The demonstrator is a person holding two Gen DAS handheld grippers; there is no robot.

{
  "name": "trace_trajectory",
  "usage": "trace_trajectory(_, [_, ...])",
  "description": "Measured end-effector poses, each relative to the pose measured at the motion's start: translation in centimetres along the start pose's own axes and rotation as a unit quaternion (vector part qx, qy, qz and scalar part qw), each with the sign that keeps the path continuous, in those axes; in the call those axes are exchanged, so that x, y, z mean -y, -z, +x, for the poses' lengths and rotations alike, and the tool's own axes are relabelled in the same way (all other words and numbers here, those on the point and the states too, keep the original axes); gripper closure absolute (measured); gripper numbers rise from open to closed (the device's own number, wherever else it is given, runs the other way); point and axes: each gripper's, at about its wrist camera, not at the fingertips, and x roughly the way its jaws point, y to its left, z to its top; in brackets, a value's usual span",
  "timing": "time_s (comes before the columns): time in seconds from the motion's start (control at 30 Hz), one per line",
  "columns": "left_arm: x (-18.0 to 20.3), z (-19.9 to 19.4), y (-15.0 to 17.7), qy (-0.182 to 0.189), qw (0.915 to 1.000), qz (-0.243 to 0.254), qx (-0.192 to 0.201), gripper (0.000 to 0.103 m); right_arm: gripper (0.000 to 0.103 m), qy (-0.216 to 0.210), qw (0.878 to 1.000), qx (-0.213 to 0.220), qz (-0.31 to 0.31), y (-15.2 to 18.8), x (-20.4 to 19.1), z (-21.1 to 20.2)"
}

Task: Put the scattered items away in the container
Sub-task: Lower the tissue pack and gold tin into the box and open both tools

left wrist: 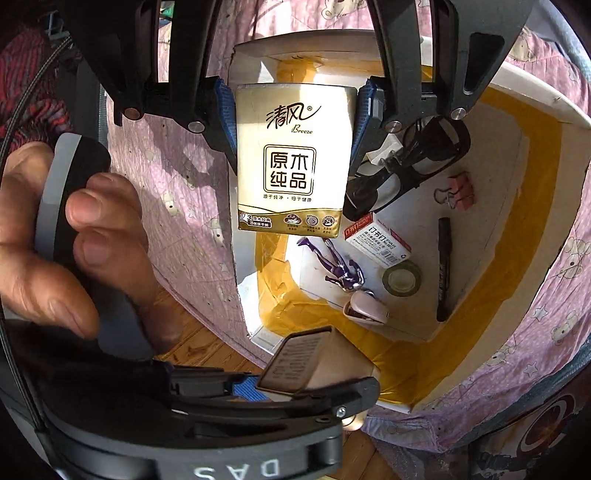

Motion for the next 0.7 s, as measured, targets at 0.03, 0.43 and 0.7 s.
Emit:
trace_trajectory(0.03, [0.0,0.2,0.0,-0.002,1.0,0.001,-0.002,0.05,0.05,0.001,1.0,-0.007,-0.007,-0.4,0.0,0.8])
trace_trajectory(0.43, [-1.2,2.5,0.0,-0.02,0.9991,-0.007,-0.038,0.045,0.041,0.007,0.998,-0.02,-0.056,-2.5,1.6,6.1])
trace_trajectory(0.7, [-1.0,2.5,0.3,-0.036,0.9989,0.003,-0.028,0.037,0.036,0.014,0.999,0.008,-0.028,-2.4,3.2,4.2])
